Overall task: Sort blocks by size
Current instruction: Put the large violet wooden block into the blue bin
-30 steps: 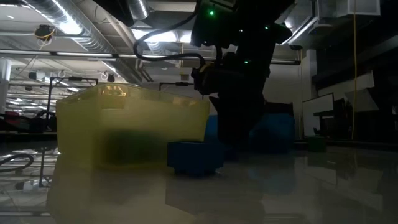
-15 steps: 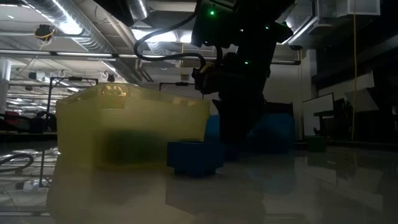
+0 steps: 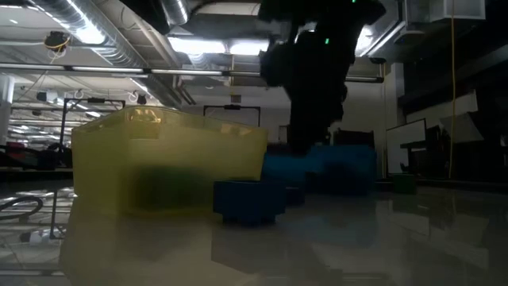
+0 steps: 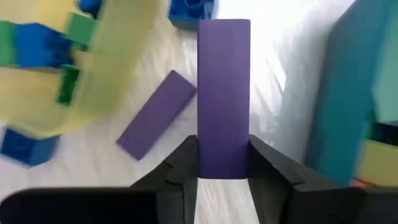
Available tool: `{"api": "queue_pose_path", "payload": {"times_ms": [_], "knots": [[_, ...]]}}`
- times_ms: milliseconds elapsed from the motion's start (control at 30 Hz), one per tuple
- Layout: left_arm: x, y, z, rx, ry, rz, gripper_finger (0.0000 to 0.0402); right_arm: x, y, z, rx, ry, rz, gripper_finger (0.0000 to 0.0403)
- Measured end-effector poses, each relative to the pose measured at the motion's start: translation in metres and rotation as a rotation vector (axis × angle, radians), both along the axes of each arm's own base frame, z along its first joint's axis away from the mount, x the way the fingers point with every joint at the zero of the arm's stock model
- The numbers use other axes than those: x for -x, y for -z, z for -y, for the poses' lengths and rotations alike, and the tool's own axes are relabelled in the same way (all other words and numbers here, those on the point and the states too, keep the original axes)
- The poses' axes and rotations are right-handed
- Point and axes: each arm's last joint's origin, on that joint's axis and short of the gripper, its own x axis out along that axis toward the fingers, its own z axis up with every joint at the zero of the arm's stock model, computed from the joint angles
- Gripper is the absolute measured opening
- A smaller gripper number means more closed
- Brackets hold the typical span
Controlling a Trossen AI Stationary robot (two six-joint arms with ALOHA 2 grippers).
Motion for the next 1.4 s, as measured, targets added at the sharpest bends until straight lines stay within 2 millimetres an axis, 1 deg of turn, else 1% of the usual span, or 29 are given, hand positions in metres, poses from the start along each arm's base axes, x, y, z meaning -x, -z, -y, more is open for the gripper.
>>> {"api": "queue_pose_path", "payload": {"times_ms": [100,167,233,333,433,567,733,900,1000,1100,1200,1400], "knots": [[0.004,0.002,0.001,0.053,-0.05,-0.03,0.0133,0.008,-0.02,0.001,0.009,-0.028,0.036,0.0106],[0.009,0.004,0.004,0.124,-0.089,-0.076,0.0133,0.015,-0.031,0.003,0.043,-0.043,0.046,0.0109],[0.017,0.007,0.009,0.217,-0.141,-0.144,0.0133,0.022,-0.042,0.005,0.105,-0.042,0.046,0.0116],[0.029,0.009,0.019,0.341,-0.268,-0.229,0.0133,0.035,-0.055,0.011,0.24,-0.017,0.032,0.0124],[0.04,0.012,0.033,0.418,-0.436,-0.245,0.0133,0.044,-0.062,0.016,0.371,0.003,-0.001,0.0126],[0.054,0.019,0.051,0.552,-0.682,-0.223,0.0133,0.05,-0.061,0.019,0.46,-0.011,-0.069,0.0127],[0.072,0.032,0.074,0.717,-0.962,-0.195,0.0133,0.054,-0.056,0.019,0.464,-0.03,-0.142,0.0128],[0.089,0.048,0.096,0.866,-1.164,-0.185,0.0133,0.056,-0.056,0.019,0.473,-0.056,-0.163,0.0128],[0.098,0.059,0.105,0.927,-1.281,-0.185,0.0133,0.055,-0.056,0.019,0.489,-0.081,-0.157,0.0128],[0.101,0.068,0.113,0.966,-1.282,-0.23,0.0133,0.054,-0.057,0.02,0.503,-0.073,-0.143,0.0129],[0.098,0.075,0.118,1.012,-1.272,-0.258,0.0133,0.054,-0.057,0.019,0.497,-0.077,-0.139,0.0129],[0.097,0.086,0.127,0.99,-1.289,-0.406,0.0133,0.054,-0.056,0.019,0.485,-0.156,-0.154,0.0129]]}}
